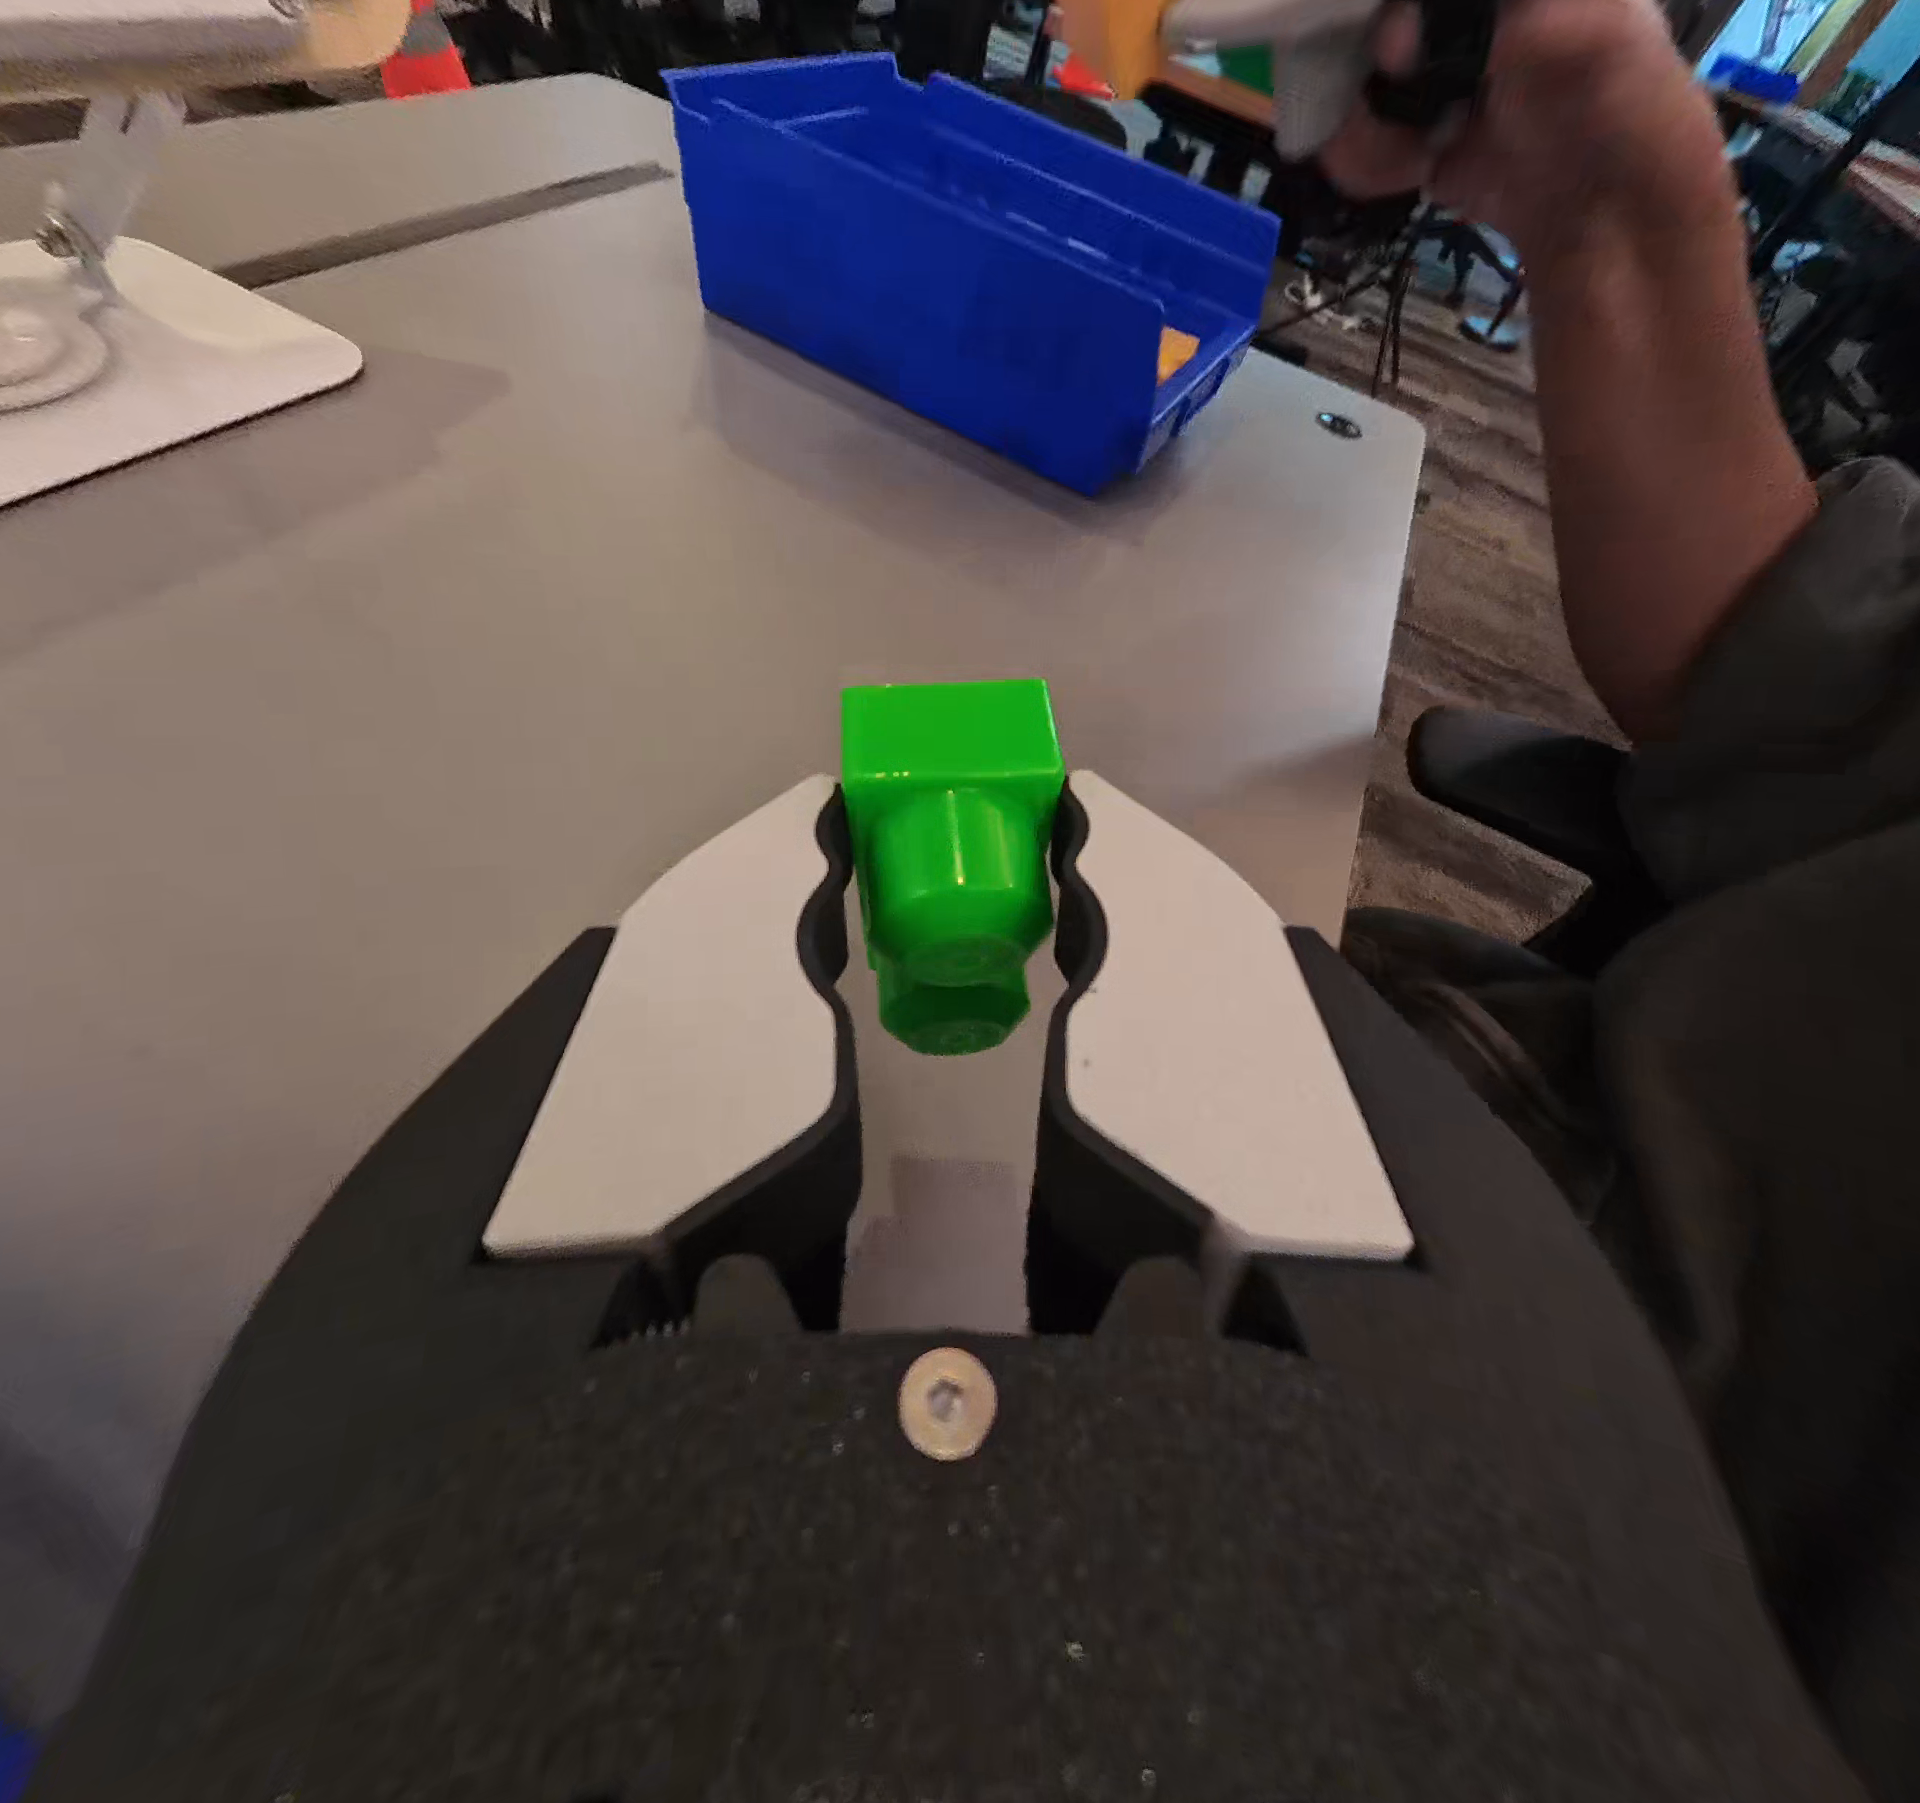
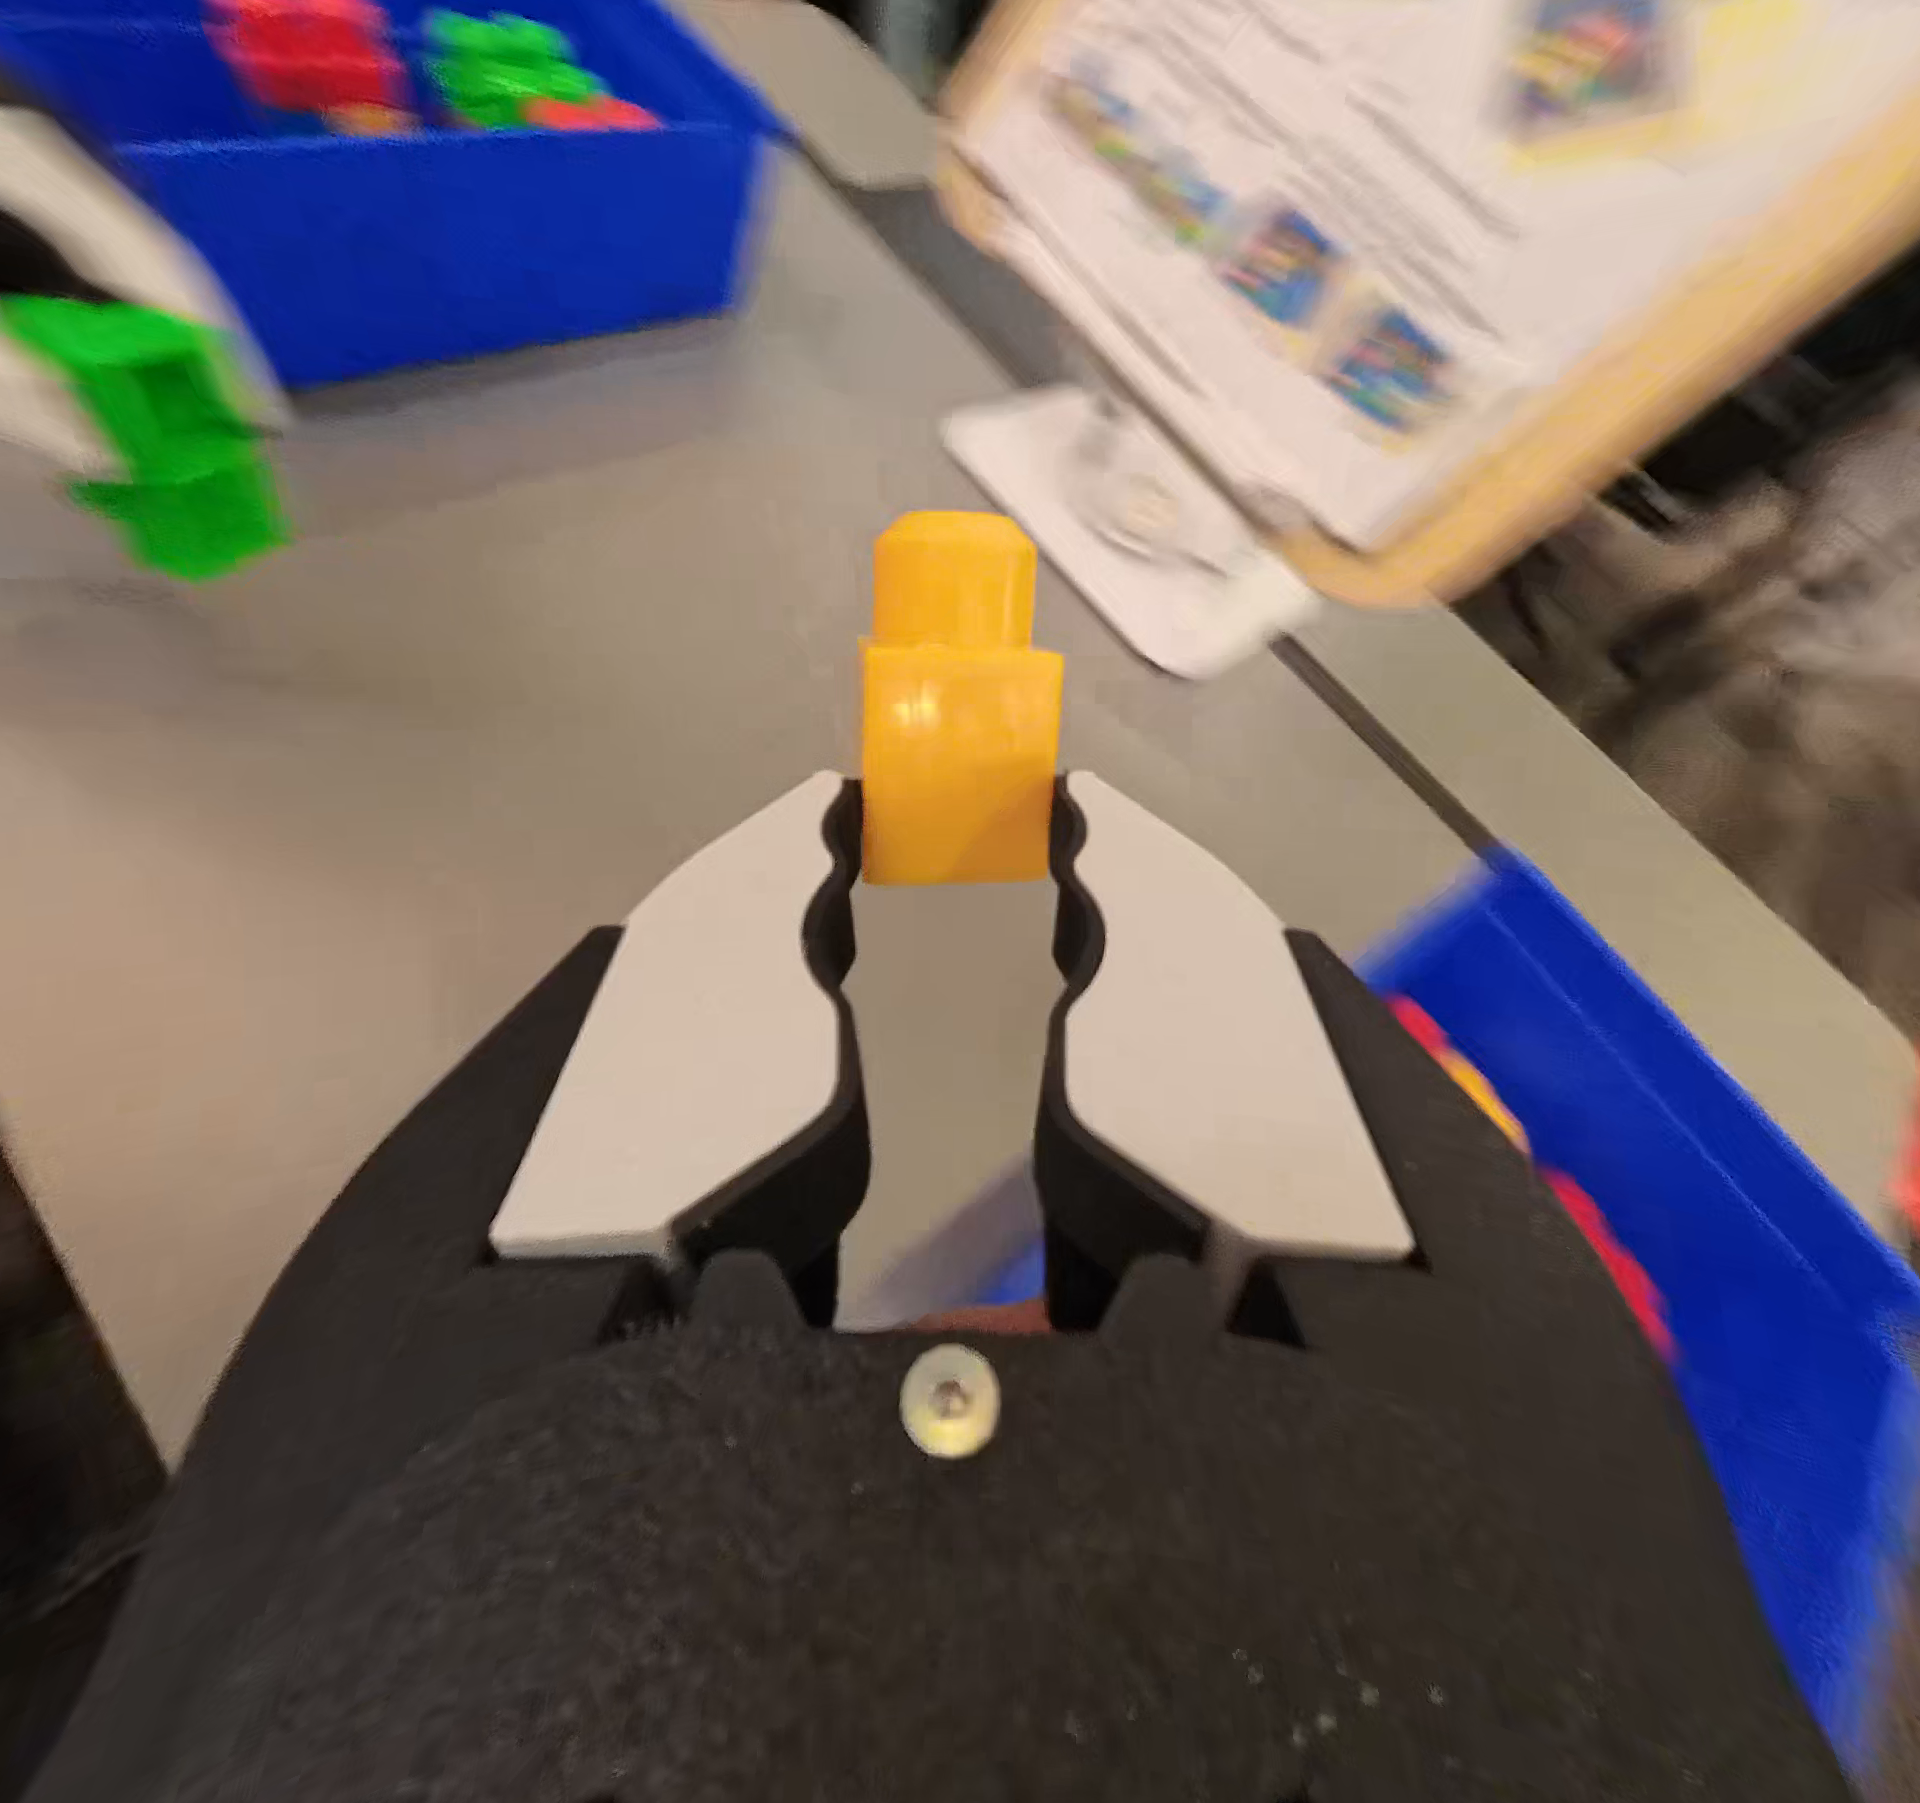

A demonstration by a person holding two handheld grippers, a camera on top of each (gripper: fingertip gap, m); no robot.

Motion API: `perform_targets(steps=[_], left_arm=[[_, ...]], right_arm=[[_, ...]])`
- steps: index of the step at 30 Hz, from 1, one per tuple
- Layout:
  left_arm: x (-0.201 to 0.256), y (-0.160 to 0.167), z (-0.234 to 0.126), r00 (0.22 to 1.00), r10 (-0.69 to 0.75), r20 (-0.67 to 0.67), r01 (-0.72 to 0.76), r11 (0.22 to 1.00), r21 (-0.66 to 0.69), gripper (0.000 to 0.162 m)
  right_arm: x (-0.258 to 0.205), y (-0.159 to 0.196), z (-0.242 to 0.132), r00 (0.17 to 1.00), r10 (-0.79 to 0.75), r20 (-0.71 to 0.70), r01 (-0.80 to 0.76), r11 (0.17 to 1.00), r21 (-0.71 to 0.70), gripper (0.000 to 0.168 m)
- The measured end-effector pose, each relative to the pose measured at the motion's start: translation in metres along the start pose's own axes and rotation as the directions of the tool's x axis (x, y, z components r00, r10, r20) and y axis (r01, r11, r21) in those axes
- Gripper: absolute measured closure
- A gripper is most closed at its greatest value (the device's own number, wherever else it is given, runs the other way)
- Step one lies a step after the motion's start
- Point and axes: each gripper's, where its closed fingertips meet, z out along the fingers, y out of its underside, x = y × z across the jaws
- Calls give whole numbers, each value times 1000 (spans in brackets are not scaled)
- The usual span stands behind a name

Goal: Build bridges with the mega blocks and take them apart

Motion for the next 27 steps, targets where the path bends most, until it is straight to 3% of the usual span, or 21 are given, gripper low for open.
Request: perform_targets(steps=[3,6,9,13,17,21,23,25,27], left_arm=[[4,-4,-10,1000,-19,-13,20,999,41,126],[7,-9,-11,999,-22,-27,23,999,43,126],[13,-10,-10,999,16,-35,-14,999,36,126],[19,-11,-7,996,79,-27,-79,997,11,126],[26,-11,-3,991,131,-29,-131,991,-12,126],[32,-6,-1,990,133,-50,-134,991,-29,126],[31,-3,-2,991,122,-49,-124,991,-44,126],[26,-1,-4,994,105,-36,-107,993,-49,126],[19,3,-6,997,78,-13,-78,994,-72,126]], right_arm=[[78,46,-35,972,118,-202,-159,966,-202,134],[138,108,-40,940,125,-316,-266,850,-455,134],[175,142,-12,957,150,-248,-272,764,-586,134],[180,192,18,976,193,-98,-187,529,-828,133],[180,208,40,978,200,-63,-142,412,-900,133],[175,221,54,962,263,-70,-168,369,-914,133],[177,222,51,971,224,-88,-171,383,-908,120],[179,204,45,977,176,-122,-193,473,-860,120],[175,167,36,975,120,-187,-220,644,-733,119]])
